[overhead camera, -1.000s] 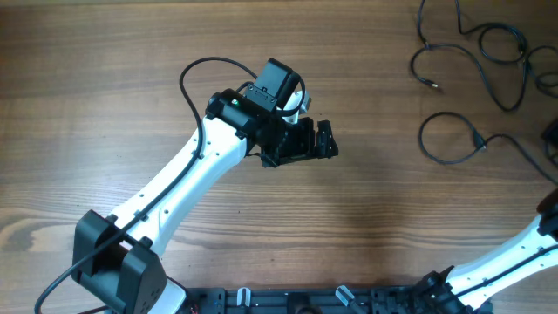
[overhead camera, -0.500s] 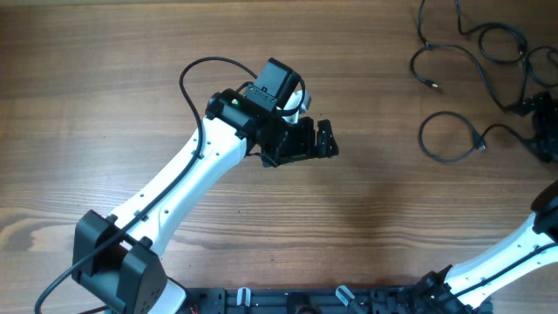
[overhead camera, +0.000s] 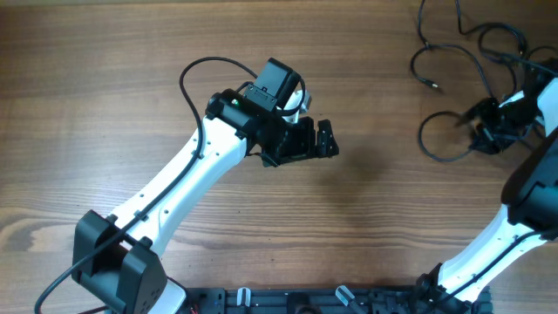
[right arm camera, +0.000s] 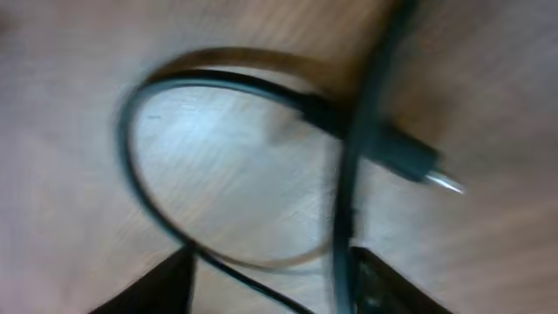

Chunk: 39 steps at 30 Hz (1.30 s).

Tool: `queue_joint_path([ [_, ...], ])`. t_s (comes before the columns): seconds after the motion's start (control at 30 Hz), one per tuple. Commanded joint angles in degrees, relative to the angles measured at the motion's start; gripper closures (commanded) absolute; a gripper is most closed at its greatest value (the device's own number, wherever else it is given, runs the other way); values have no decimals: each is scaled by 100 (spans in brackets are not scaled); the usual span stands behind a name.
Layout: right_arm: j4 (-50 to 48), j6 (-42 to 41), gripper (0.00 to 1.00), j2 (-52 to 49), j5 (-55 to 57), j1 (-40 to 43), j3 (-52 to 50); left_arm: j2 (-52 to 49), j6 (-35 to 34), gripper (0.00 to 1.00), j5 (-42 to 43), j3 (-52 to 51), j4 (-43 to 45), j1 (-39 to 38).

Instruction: Untangle cables

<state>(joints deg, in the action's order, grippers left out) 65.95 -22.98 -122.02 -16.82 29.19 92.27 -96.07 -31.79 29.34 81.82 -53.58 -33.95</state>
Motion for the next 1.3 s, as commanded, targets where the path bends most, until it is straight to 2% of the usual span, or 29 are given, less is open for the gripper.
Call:
queue_joint_path([
  [0.0,179,90,54,153,629,7,-55,-37,-13,0,-52,26,26,-4],
  [0.07,365,199,66,153,627,7,-55,-37,-13,0,-52,26,59,-4],
  [0.2,584,566,69,155,560,7,-52,-37,-13,0,-52,26,61,-4],
  [0.23,640,699,74,155,538,7,-52,-37,-15,0,-52,26,61,-7],
  [0.27,686,782,96,155,535,7,-52,-37,-13,0,-50,26,61,-7],
  [0.5,1043,804,96,210,538,7,-52,-37,-13,0,-52,26,66,-4],
  [0.77,1156,979,95,774,518,7,-52,-37,-13,0,-52,26,149,-4],
  [0.9,1314,1134,87,802,544,7,-59,-37,-13,0,-50,26,151,-4],
  [1.07,1513,1252,23,802,647,2,-74,-37,-13,0,-52,26,149,-4],
  [1.17,1674,1419,21,931,573,0,-70,-37,-17,0,-52,26,168,-4],
  [1.27,1788,1600,22,1733,208,-70,-74,-37,-70,0,-52,26,306,129],
])
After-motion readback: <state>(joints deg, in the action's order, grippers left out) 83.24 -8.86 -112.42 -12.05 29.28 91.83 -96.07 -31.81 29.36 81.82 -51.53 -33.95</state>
